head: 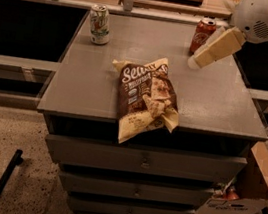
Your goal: Knock 7up can over
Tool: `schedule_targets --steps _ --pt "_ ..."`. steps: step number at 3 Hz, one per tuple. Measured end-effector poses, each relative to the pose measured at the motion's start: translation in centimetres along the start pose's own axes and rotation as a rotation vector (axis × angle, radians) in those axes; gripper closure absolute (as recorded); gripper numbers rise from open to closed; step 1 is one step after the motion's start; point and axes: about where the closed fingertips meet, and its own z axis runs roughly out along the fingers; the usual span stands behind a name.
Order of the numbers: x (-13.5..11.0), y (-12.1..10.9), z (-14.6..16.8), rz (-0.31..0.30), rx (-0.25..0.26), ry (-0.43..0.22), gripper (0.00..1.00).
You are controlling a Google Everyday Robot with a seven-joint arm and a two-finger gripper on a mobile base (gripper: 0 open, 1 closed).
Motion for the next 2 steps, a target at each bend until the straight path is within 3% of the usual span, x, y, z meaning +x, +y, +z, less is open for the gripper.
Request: schedule_targets --steps 1,2 --pt "-1.3 -1.1 3.2 0.008 -0.005 -0.092 0.00" --pt "-2.2 -3.8 7.8 0.034 0.004 -0.177 0.00"
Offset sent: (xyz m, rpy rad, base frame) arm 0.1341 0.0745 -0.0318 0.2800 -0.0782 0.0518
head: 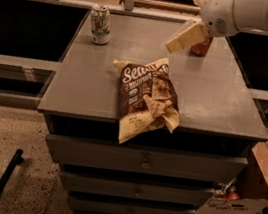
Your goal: Knock 7up can over
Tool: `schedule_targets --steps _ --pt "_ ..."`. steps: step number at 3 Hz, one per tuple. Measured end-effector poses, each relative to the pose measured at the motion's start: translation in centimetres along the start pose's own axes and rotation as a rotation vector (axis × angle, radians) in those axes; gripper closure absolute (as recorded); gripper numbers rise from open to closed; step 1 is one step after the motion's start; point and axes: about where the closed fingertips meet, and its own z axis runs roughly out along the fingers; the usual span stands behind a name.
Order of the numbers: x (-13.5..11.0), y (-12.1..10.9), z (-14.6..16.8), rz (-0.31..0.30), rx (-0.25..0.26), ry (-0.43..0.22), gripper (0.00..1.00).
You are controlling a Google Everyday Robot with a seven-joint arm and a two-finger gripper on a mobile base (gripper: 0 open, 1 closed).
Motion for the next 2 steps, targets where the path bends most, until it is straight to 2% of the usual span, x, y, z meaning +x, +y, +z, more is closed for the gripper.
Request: schedule_targets --steps 1,2 --pt "0.2 -2.9 5.0 0.069 0.028 -0.059 0.00" --pt "-0.6 -4.9 8.6 0.105 0.043 -0.144 0.00"
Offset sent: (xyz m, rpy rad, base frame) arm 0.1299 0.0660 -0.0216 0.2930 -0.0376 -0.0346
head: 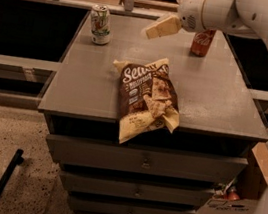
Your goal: Knock 7up can over
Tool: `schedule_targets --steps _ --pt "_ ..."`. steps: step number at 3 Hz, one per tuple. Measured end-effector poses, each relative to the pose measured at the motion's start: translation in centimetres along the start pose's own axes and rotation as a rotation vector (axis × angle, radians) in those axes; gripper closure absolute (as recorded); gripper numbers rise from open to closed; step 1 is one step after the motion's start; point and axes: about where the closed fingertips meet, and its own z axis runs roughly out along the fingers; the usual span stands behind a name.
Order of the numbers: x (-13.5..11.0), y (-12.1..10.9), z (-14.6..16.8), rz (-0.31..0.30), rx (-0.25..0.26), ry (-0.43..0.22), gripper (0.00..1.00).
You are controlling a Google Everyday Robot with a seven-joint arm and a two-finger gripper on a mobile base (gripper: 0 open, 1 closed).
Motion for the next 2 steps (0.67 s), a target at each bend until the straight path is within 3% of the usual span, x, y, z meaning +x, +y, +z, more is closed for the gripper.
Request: schedule_targets --steps 2 --pt "-0.1 -0.8 6.1 0.086 -0.014 -0.113 0.00"
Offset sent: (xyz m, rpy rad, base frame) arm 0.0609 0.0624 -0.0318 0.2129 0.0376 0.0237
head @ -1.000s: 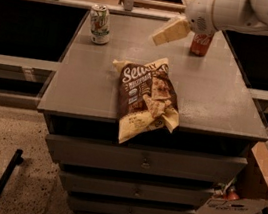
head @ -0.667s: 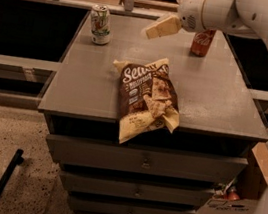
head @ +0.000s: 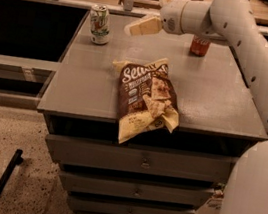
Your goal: Knock 7up can over
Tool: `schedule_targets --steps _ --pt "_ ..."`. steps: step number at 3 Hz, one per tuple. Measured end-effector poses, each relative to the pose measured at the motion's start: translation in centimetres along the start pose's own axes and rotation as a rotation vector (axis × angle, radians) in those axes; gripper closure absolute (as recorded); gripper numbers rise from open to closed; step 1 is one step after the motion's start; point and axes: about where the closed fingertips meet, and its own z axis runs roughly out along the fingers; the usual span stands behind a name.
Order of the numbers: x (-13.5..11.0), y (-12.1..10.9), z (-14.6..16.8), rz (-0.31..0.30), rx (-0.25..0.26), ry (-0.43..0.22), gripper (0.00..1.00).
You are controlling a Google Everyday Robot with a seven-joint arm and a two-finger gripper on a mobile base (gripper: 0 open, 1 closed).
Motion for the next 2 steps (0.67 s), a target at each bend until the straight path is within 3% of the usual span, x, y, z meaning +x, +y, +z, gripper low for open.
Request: schedule_targets --steps 2 --pt "1.0 0.8 4.6 0.049 -0.066 -0.064 0.00"
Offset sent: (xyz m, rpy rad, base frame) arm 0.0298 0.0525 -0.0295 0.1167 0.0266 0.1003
